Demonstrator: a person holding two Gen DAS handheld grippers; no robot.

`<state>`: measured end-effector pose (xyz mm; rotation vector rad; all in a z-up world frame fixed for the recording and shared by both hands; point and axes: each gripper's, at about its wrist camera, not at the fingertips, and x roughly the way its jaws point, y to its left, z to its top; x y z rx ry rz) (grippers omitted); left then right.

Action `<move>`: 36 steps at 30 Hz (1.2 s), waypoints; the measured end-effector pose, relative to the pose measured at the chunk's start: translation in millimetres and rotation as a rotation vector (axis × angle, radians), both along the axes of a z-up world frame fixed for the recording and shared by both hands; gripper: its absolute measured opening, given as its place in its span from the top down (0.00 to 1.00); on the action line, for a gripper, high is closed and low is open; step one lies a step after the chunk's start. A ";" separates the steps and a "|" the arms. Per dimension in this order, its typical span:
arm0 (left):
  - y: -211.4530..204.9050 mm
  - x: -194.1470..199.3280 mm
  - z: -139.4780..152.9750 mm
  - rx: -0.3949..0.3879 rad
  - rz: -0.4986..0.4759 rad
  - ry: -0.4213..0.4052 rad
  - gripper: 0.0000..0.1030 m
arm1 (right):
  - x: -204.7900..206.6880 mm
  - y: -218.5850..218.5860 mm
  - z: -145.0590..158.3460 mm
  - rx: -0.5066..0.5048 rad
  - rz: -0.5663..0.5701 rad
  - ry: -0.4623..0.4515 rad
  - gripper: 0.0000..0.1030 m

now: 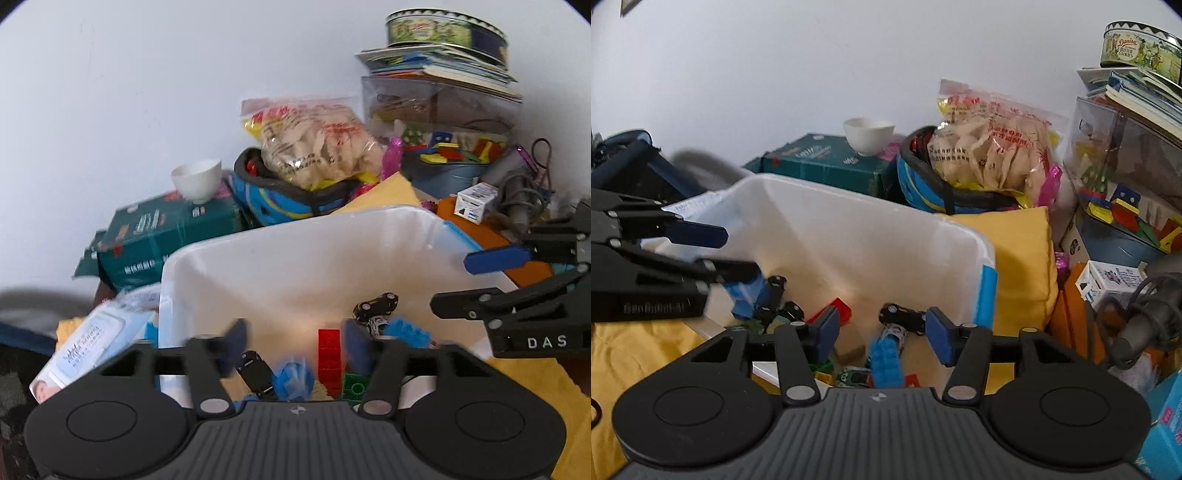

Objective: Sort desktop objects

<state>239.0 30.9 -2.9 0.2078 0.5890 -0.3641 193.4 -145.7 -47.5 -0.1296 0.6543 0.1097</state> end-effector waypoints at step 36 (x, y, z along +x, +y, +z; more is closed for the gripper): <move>-22.4 -36.6 72.7 0.118 0.223 -0.022 0.02 | -19.9 8.6 38.3 -0.038 -0.007 0.093 0.12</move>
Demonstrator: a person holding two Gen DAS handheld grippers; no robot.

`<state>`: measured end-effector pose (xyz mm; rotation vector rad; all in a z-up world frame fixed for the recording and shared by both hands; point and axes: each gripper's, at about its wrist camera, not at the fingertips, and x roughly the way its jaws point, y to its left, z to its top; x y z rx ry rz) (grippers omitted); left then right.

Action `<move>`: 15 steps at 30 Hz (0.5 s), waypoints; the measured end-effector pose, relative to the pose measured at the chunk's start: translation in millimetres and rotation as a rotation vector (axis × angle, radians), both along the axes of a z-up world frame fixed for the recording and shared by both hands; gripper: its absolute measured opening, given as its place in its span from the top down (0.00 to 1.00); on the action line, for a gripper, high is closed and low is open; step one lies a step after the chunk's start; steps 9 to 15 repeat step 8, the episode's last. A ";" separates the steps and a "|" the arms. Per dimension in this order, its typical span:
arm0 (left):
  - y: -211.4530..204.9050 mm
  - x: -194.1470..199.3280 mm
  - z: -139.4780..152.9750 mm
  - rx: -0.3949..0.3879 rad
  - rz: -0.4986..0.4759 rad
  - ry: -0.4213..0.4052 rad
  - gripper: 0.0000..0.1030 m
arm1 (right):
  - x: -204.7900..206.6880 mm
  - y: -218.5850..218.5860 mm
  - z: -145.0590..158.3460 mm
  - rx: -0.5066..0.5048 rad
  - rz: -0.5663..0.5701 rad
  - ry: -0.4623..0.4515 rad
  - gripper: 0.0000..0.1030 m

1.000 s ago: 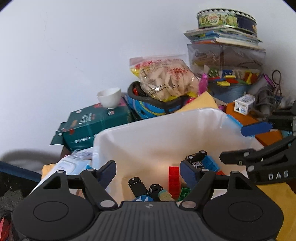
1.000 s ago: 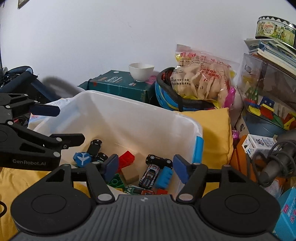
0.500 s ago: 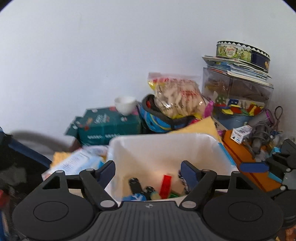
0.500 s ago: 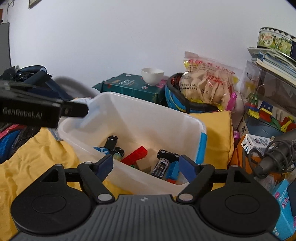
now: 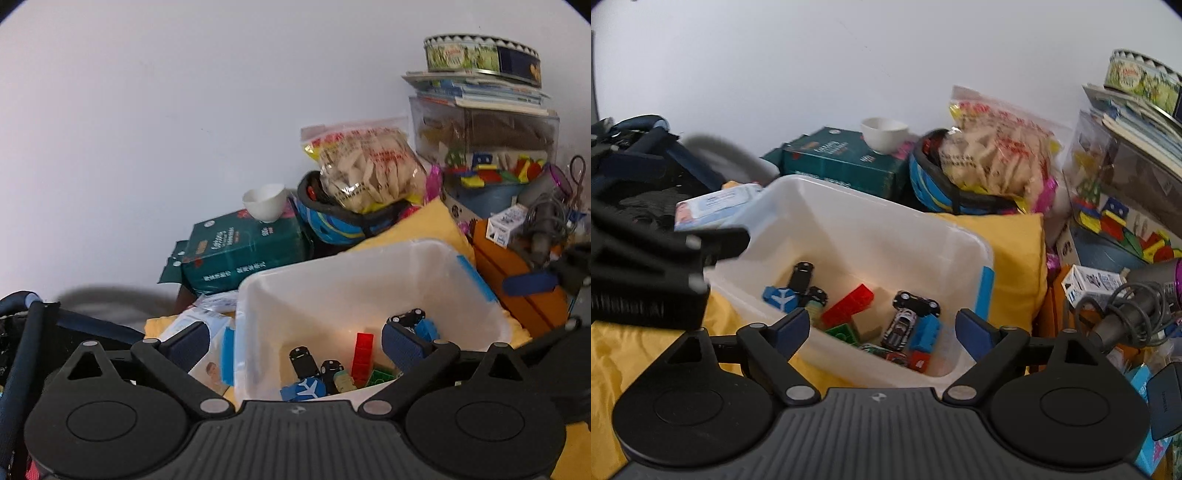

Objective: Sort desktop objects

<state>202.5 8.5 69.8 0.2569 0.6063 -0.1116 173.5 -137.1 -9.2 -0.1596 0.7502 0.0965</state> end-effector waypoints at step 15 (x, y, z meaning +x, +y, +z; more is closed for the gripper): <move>-1.4 10.4 -7.3 -0.005 0.013 0.014 0.03 | 5.9 -4.0 -6.5 -0.018 -0.008 0.017 0.09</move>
